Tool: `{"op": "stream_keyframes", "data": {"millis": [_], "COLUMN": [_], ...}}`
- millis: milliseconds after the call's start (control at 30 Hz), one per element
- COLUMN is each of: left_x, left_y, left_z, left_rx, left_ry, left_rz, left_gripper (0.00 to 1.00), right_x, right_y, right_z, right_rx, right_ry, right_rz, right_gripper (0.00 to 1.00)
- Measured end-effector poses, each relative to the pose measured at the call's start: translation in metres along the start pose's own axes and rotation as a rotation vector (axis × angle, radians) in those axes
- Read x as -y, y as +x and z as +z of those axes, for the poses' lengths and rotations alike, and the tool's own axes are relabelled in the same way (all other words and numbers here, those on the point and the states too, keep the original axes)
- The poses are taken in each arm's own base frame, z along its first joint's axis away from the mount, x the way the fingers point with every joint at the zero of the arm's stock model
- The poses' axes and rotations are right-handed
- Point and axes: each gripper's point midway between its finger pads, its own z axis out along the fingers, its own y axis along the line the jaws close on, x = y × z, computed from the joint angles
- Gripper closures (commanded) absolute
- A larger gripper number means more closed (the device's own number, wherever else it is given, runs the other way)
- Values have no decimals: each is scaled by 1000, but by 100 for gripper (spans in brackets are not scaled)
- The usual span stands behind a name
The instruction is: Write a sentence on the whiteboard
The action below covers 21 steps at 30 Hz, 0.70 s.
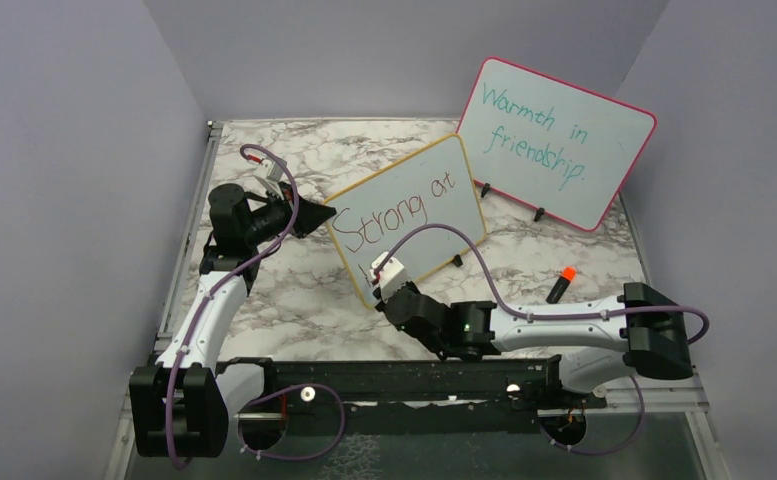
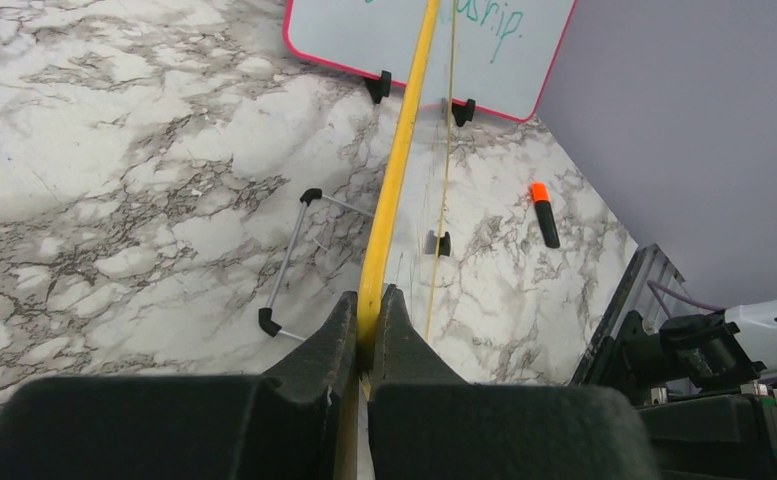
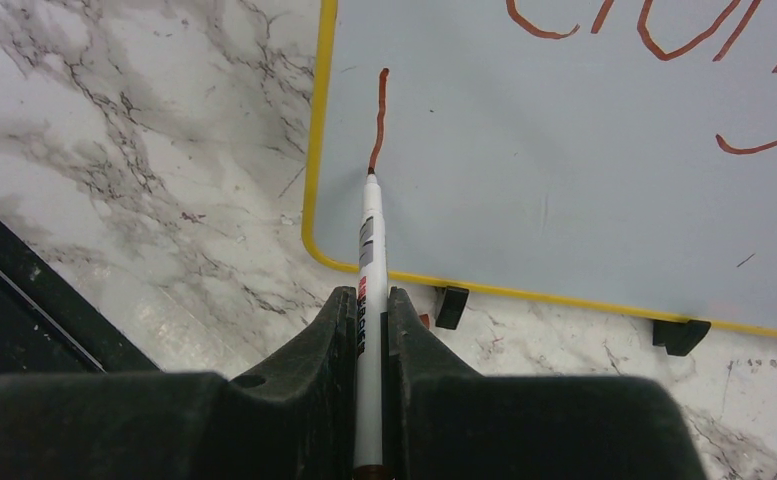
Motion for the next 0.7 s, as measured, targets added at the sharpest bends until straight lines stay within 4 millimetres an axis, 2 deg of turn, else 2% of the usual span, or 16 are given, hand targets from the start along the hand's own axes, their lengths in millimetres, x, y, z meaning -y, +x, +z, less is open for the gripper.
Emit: {"op": "stream_keyframes", "data": {"millis": [400, 700], "left_x": [-1, -1], "left_y": [0, 1], "left_z": [0, 1], "left_rx": [-3, -5], "left_ry": [-1, -2], "left_rz": [-4, -5], "left_gripper": [100, 100], "right_x": [1, 0], "right_y": [-16, -10], "right_z": [3, 10], "right_rx": [61, 54], "right_ry": [16, 31], "right_rz": [13, -8], "right_gripper": [99, 99]}}
